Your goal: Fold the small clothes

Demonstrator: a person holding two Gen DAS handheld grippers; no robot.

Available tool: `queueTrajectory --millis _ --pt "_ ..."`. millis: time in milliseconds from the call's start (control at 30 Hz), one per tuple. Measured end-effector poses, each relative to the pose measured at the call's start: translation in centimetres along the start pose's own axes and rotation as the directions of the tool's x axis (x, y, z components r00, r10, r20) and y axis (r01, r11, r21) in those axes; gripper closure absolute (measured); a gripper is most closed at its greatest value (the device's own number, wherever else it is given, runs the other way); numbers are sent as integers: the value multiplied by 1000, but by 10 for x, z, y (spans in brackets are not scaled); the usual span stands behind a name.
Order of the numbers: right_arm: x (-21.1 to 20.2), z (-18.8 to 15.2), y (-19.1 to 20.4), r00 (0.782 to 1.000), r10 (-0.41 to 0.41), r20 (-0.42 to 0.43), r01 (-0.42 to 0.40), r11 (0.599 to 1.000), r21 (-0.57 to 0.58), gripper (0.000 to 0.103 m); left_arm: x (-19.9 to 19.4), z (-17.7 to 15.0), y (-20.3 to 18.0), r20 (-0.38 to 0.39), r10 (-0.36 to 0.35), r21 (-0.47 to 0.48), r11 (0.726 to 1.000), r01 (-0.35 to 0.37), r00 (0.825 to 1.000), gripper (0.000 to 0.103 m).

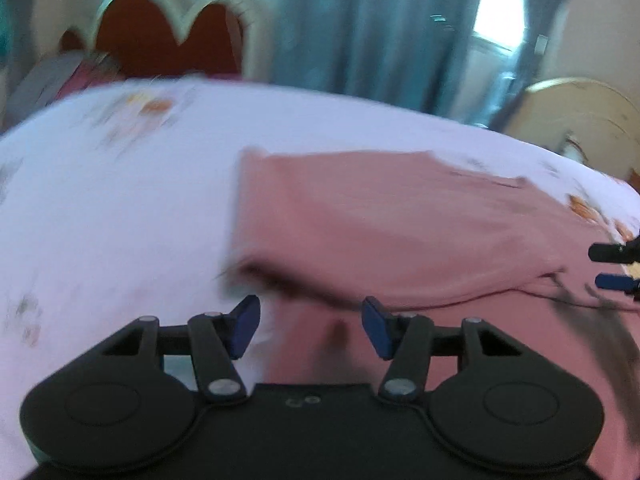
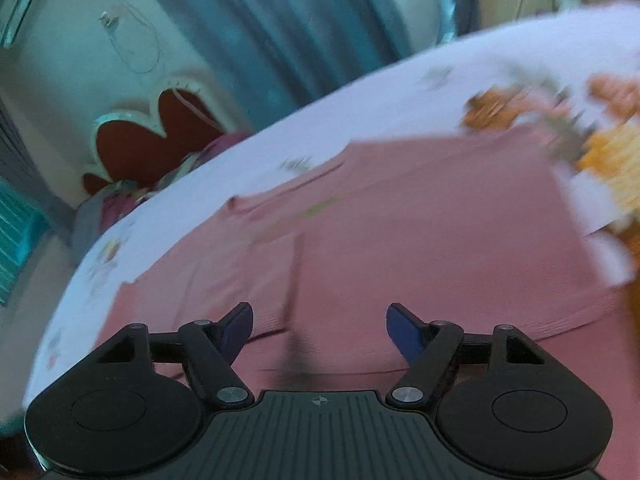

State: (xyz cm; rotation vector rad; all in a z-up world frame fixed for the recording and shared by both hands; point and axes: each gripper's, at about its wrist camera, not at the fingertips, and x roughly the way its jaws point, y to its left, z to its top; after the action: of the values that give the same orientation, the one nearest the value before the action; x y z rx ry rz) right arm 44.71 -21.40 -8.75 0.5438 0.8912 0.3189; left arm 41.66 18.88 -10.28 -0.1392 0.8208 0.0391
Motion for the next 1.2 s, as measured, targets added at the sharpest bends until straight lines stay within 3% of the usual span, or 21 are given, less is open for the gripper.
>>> queueTrajectory --millis 133,233,267,300,367,500,600,667,700,767,967,1200 --pt "37 0 8 997 25 -70 -19 997 77 49 26 4 9 -41 -21 -6 1000 20 999 49" --pt "48 5 15 998 9 -56 -4 996 89 52 39 10 10 -32 -47 -7 999 47 998 51" --pt "51 8 19 999 -15 -51 19 997 72 60 42 13 12 -28 -48 -2 999 48 998 55" --pt "54 11 22 999 -32 -44 34 998 56 74 46 14 13 -22 -49 2 999 49 999 56" --pt "59 17 24 998 -18 -59 22 998 59 94 49 11 16 -18 -54 8 998 54 998 62" --pt "45 20 44 1000 -28 -9 27 997 -73 97 45 9 27 -19 -68 6 998 68 998 75" --pt "1 31 52 987 -23 161 41 993 -110 97 44 10 37 -26 -88 -11 996 88 996 83" --pt "-17 34 45 970 -86 226 117 984 -131 97 44 10 38 -30 -96 -3 995 96 995 84" --pt "-19 33 35 965 -140 222 172 976 -133 97 43 10 38 -30 -96 4 995 96 995 84" --pt "-17 28 14 969 -172 176 191 976 -100 97 43 10 36 -30 -99 13 995 100 995 85" --pt "-19 5 1 969 -197 148 211 974 -88 97 44 12 37 -39 -102 12 995 102 994 85" --pt "-11 5 -8 971 -202 128 212 974 -74 97 44 14 36 -53 -99 23 995 100 994 85"
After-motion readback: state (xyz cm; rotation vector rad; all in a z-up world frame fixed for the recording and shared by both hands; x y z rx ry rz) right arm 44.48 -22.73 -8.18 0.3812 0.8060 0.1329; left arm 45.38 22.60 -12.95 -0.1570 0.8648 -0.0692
